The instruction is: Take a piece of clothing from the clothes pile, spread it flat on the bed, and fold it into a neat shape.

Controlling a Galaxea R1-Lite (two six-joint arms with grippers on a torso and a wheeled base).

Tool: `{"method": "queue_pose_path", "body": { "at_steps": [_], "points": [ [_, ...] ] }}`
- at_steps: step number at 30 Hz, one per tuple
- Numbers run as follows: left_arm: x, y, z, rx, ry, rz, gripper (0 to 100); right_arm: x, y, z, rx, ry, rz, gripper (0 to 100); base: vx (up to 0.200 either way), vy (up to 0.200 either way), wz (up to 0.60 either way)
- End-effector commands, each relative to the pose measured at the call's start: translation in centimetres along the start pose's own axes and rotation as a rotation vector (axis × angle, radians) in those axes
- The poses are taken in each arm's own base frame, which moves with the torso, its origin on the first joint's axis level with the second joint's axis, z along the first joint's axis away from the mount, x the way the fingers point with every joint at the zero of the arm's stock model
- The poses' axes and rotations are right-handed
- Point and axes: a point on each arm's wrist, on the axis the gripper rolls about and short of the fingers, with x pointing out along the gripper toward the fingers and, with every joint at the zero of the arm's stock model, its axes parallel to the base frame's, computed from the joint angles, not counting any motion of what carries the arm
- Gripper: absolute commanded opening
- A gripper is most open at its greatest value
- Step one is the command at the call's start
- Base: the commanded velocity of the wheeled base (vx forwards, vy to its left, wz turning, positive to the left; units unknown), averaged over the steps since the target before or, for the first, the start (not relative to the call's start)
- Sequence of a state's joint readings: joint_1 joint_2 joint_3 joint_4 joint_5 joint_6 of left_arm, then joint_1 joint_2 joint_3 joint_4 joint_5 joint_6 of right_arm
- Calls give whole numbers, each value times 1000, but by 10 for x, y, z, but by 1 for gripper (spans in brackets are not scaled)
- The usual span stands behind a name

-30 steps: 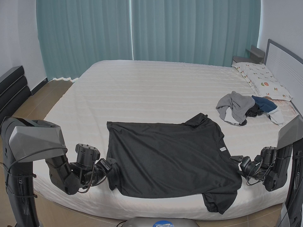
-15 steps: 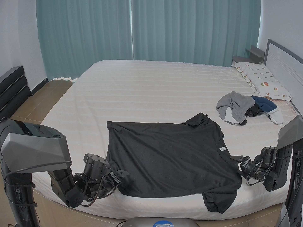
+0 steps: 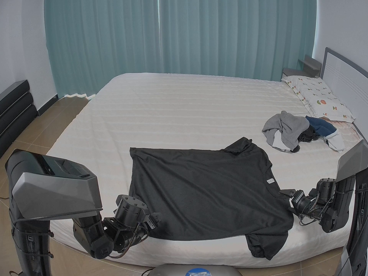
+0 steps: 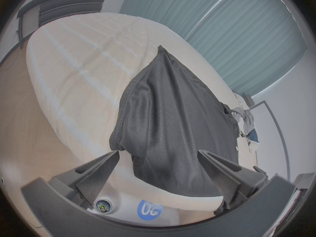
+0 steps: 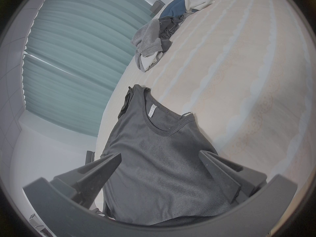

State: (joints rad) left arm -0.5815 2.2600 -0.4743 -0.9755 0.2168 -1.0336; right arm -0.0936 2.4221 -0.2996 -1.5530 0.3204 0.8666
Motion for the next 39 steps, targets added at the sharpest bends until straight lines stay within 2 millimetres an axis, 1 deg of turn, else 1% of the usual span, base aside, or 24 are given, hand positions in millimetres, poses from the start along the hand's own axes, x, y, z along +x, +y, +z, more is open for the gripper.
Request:
{"method": "queue_pose_path", "body": {
  "at_steps": [1,6,7,11,18,24,27,30,31,32,36,39],
  "points": [
    [12,0,-10,38,-6,29,100,0,1,1,-3,-7,8,100,0,0,0],
    [17,1,-13,59,-29,52,100,0,1,1,-4,-8,9,100,0,0,0],
    [21,-3,-12,62,-43,43,100,0,1,1,-4,-8,9,100,0,0,0],
    [20,-6,-12,61,-44,32,100,0,1,1,-4,-8,9,100,0,0,0],
    [17,-10,-19,77,-31,21,100,0,1,1,-9,-8,9,100,0,0,0],
    [19,-12,-19,76,-32,19,100,1,-1,0,-12,-3,4,100,0,0,0],
    [24,-13,-14,64,-46,18,100,1,-1,0,-12,-3,4,100,0,0,0],
    [27,-9,-9,54,-59,33,100,1,-1,0,-12,-3,4,100,0,0,0],
    [29,-5,-3,41,-81,54,100,1,-1,0,-12,-3,4,100,0,0,0],
    [29,-5,-3,41,-81,54,100,1,-1,0,-12,-3,4,100,0,0,0],
    [28,8,4,74,-147,138,100,1,-1,0,-12,-3,4,100,0,0,0],
    [25,14,7,96,-164,166,100,1,-1,-1,-12,-2,3,100,0,0,0]
  ]
}}
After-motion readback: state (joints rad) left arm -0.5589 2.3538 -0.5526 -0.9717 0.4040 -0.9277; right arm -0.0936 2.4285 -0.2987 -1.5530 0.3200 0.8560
